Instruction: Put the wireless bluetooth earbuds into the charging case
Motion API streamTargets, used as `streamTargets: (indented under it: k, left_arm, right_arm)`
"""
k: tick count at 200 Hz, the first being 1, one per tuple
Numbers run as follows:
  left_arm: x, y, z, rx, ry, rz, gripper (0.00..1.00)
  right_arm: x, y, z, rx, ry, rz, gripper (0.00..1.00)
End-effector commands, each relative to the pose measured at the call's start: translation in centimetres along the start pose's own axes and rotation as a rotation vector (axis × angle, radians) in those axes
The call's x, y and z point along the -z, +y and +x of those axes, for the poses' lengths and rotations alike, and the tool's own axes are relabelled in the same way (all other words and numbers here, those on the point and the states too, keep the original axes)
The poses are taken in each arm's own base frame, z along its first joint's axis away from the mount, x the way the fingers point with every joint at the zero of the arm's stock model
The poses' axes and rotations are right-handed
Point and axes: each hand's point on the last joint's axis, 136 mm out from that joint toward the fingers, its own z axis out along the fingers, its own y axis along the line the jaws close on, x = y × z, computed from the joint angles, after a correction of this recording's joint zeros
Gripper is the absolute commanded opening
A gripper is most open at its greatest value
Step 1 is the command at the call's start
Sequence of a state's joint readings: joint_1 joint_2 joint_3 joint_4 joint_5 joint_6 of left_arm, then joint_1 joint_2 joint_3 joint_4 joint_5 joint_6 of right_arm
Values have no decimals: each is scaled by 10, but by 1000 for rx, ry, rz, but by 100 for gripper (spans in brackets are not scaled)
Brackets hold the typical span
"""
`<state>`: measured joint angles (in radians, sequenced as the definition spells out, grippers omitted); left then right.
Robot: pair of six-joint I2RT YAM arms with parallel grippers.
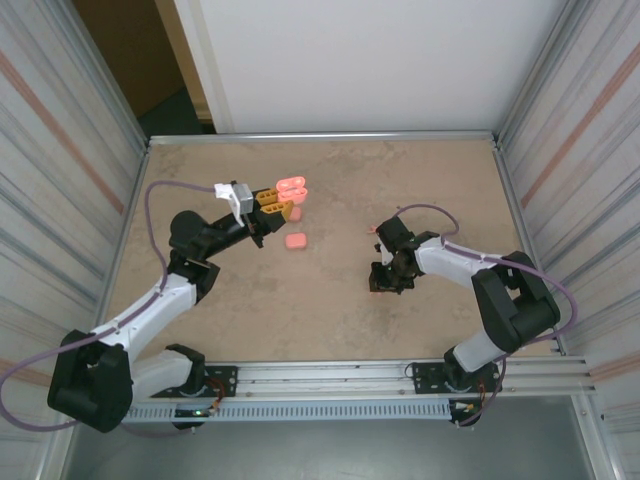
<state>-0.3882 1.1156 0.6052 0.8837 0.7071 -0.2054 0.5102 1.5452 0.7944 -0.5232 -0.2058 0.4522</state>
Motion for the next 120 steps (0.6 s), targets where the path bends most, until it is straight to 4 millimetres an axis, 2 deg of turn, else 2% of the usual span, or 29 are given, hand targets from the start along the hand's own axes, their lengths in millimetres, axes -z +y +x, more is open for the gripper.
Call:
streamTargets:
  k: [1, 36, 66, 93, 120]
  left_arm:
    - [4, -6, -8, -38, -22, -2, 0]
    - [5, -6, -8, -41, -17, -6, 0]
    - [4, -5, -4, -32, -10, -7, 0]
    - [2, -2, 2, -18, -1, -11, 0]
    - [-2, 2, 13, 14, 14, -14, 0]
  right_arm:
    - [-7, -11, 10, 3, 36, 36, 21]
    - [0, -7, 4, 23, -8, 32, 17]
    - [16, 0, -6, 67, -72, 28, 16]
    - [41, 10, -21, 126, -168, 19, 16]
    - [76, 26, -39, 194, -296, -5, 16]
